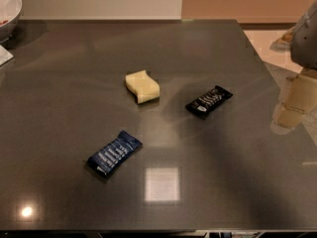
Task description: Pick rxbar blueberry
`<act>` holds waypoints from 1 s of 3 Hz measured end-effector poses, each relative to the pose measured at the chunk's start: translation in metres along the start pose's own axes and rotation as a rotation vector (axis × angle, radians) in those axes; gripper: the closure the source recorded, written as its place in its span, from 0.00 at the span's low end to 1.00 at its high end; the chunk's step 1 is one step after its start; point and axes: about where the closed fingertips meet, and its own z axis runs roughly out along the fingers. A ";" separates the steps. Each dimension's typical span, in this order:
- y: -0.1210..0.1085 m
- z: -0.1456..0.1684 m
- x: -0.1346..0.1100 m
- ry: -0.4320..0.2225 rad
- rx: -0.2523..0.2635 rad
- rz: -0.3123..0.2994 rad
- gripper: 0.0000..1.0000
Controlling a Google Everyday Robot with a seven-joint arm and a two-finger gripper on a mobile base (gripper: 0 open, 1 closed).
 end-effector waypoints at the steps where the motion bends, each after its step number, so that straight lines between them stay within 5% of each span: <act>1: 0.000 0.000 0.000 0.000 0.000 0.000 0.00; 3: -0.004 0.005 -0.011 -0.024 -0.011 -0.038 0.00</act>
Offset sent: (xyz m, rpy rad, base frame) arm 0.0101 0.0122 -0.0054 0.0205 0.0185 0.0618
